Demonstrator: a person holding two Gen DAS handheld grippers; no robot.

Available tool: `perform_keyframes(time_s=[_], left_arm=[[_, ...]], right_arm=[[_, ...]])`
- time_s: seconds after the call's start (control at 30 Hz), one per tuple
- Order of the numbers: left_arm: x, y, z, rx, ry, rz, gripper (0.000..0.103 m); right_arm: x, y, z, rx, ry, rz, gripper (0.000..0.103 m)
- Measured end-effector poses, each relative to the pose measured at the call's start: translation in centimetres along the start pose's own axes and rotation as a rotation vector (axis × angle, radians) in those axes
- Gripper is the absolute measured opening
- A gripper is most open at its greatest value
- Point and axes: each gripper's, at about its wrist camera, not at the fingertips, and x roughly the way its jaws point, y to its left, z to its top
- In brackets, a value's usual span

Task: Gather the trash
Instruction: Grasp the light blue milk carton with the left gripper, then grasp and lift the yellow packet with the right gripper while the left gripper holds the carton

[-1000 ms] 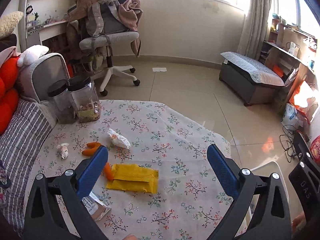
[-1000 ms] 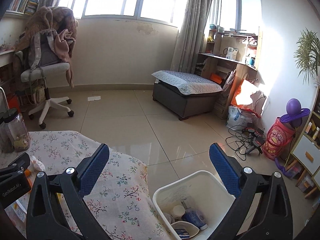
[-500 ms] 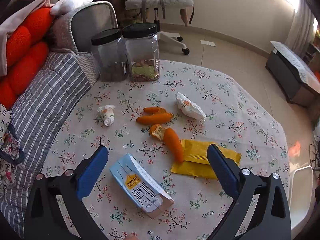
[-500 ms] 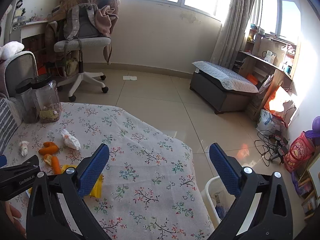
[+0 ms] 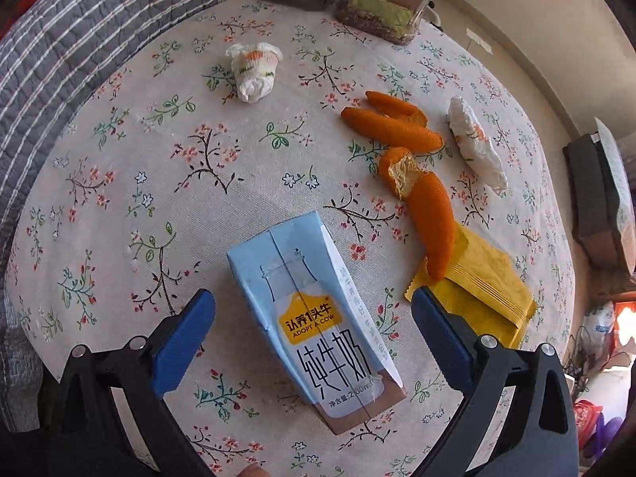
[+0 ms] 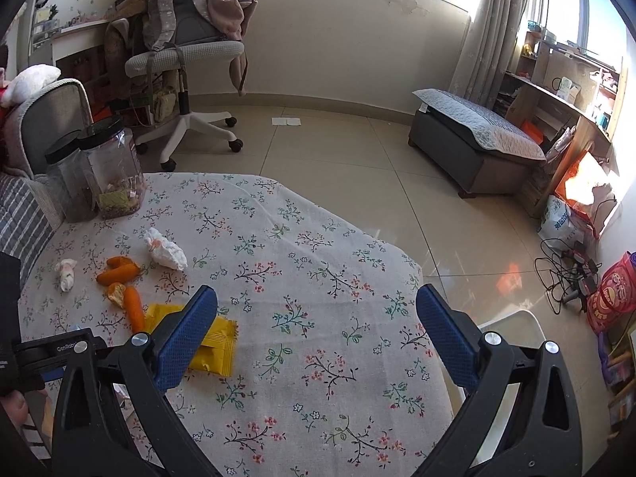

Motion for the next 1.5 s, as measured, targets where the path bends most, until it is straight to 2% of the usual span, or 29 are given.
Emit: perform_keyframes(time_s=[0.03,0.1,0.13,0.27,0.37,0.43,0.5,0.6,0.7,0.77,0.87,0.9,0.93,1.0,1.1,1.2,1.33,1.5], left_arm=[[0.3,0.1,0.0,-0.004,0.012,-0.012,0.088],[0.8,0.0,-0.1,0.005,0.041,-0.034,0.066],[0.9,-0.2,-0.2,0.014,0.054,-0.050,0.062],[-0.3,-0.9,-0.4,0.066,0.018,-0.099,0.056],[-3.5,-1.7,-0.3,0.135,-0.073,-0.133,0.055],[-6.5,-2.5,-0.3,0.199,-0.148,-0.151,0.055],[-9.7,-3.3,-0.4,0.265,-0.233,-0.160,0.055],[-13.7,-4.3,-0.5,0.352,-0.329,-0.191,0.055],[-15.0,-4.8,-0.4,0.419,-0.340,-0.230,0.055],[-14.6,-4.8,-0.5,0.425,-0.343,-0.242,0.055],[-13.1,-4.5,-0.4,0.421,-0.291,-0.264,0.055],[-12.5,-4.4,-0.6,0.419,-0.265,-0.281,0.055],[-12.2,-4.2,-0.6,0.416,-0.253,-0.291,0.055],[-12.5,-4.2,-0.6,0.420,-0.274,-0.286,0.055],[-13.4,-4.1,-0.7,0.435,-0.336,-0.260,0.055],[-13.7,-4.0,-0.7,0.441,-0.355,-0.253,0.055],[-13.6,-3.8,-0.6,0.430,-0.368,-0.245,0.055],[-14.0,-4.1,-0.9,0.426,-0.411,-0.234,0.055]], right_arm=[[0.2,0.0,-0.1,-0.003,0.010,0.006,0.096],[0.7,0.0,-0.2,-0.002,0.036,0.020,0.096],[1.0,-0.1,-0.2,0.008,0.055,0.035,0.096],[3.5,-0.8,-0.8,0.117,0.189,0.172,0.096],[6.3,-0.9,-2.0,0.235,0.332,0.315,0.096],[8.1,-0.3,-3.1,0.299,0.403,0.366,0.096],[9.2,-0.1,-3.7,0.347,0.439,0.401,0.096],[10.5,0.7,-4.2,0.376,0.467,0.474,0.084],[12.0,2.0,-4.7,0.364,0.512,0.514,0.079],[12.5,2.5,-4.9,0.368,0.525,0.534,0.079],[13.4,3.2,-5.0,0.361,0.556,0.568,0.061],[13.7,3.5,-5.1,0.357,0.575,0.581,0.045],[13.8,3.8,-5.2,0.349,0.588,0.587,0.022],[13.3,4.2,-5.0,0.329,0.576,0.594,0.011],[11.6,4.2,-4.0,0.306,0.508,0.628,0.007],[9.6,3.6,-2.9,0.292,0.432,0.642,0.004],[7.0,2.2,-1.4,0.261,0.316,0.614,0.003],[4.7,0.3,0.0,0.211,0.191,0.536,0.003]])
